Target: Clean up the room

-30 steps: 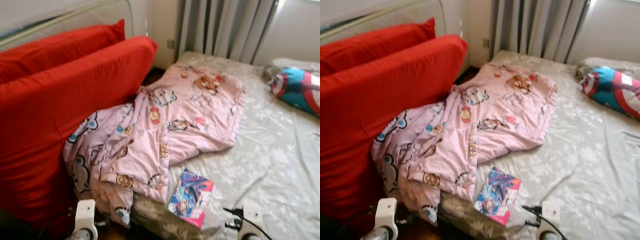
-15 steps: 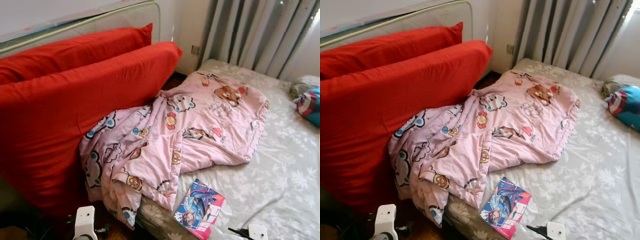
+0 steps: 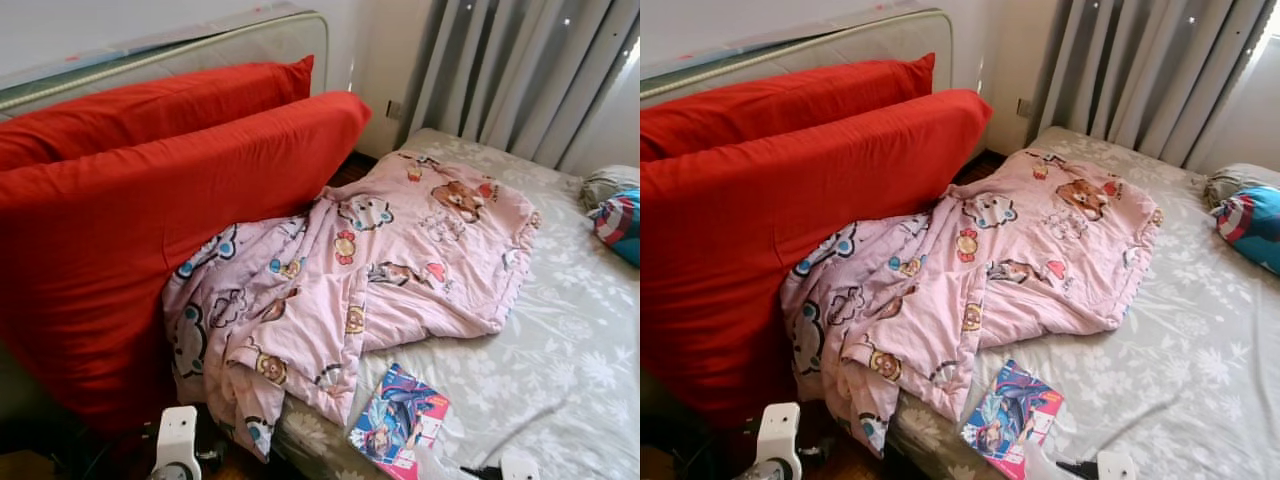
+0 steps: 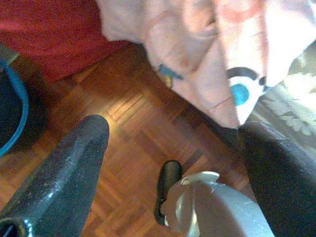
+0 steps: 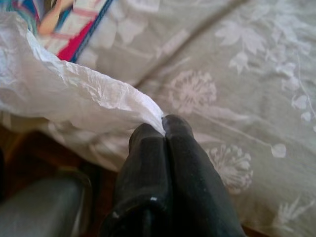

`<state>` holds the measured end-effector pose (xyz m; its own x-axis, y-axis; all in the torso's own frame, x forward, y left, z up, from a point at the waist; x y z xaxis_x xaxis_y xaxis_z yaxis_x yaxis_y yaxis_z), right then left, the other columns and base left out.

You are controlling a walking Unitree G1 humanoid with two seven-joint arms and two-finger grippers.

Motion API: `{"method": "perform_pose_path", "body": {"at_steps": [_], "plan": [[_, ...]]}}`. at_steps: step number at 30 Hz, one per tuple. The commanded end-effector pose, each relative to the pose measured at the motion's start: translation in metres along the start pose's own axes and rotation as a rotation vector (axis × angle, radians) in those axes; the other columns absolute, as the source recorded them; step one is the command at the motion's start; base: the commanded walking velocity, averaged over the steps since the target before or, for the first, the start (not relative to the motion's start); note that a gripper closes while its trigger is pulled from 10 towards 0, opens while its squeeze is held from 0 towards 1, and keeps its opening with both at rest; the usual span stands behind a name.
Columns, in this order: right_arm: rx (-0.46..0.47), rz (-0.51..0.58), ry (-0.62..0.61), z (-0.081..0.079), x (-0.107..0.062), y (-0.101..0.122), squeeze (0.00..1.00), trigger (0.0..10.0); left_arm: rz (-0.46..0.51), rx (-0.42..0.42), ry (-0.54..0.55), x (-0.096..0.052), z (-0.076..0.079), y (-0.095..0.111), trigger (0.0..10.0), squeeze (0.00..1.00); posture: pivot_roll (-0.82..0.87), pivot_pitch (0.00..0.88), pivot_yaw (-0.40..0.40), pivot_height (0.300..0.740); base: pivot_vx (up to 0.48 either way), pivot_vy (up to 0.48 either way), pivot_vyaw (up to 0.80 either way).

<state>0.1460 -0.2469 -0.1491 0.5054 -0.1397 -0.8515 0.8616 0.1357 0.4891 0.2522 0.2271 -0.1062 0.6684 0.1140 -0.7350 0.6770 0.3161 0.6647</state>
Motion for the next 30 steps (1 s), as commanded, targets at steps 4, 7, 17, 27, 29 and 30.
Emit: {"method": "perform_pose_path", "body": {"at_steps": [4,7,17,27,29,30], "plan": [[0.008,0.054,0.002,-0.008,0.007,0.03,0.0,10.0,-0.056,0.04,0.0,-0.005,-0.01,-0.019,10.0,0.0,-0.03,0.0,-0.035,0.709,0.0,0.0,0.8],[0.01,0.057,0.004,-0.009,0.007,0.031,0.0,10.0,-0.066,0.06,-0.004,-0.005,-0.012,-0.021,10.0,0.0,-0.03,0.0,-0.034,0.709,0.0,0.0,0.8],[-0.028,0.06,0.029,-0.011,0.007,0.03,0.0,10.0,-0.061,0.047,0.005,-0.005,-0.009,-0.024,10.0,0.0,-0.01,0.0,-0.05,0.709,0.0,0.0,0.8],[-0.04,0.052,0.034,-0.01,0.006,0.028,0.0,10.0,-0.067,0.046,-0.004,-0.006,-0.007,-0.027,10.0,0.0,-0.01,0.0,-0.055,0.709,0.0,0.0,0.54],[-0.037,0.05,0.037,-0.01,0.006,0.027,0.0,10.0,-0.072,0.047,-0.006,-0.006,-0.006,-0.029,10.0,0.0,-0.01,0.0,-0.058,0.709,0.0,0.0,0.0],[-0.037,0.049,0.038,-0.01,0.006,0.026,0.0,10.0,-0.075,0.047,-0.007,-0.006,-0.006,-0.029,10.0,0.0,-0.01,0.0,-0.058,0.709,0.0,0.0,0.0]]}}
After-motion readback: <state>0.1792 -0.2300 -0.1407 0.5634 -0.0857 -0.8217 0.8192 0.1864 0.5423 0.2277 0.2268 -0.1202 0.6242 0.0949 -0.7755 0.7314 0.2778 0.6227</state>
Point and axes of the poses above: a point about 5 cm out from each wrist's last joint towards the gripper, its own x axis pointing out of the wrist towards the gripper, its own y axis along the axis of the wrist's last joint, z = x × y, the point moved 6 cm from there along x, pointing out of the wrist towards the gripper, and after that the axes turned 15 degrees about -x, right-handed, at the moved point
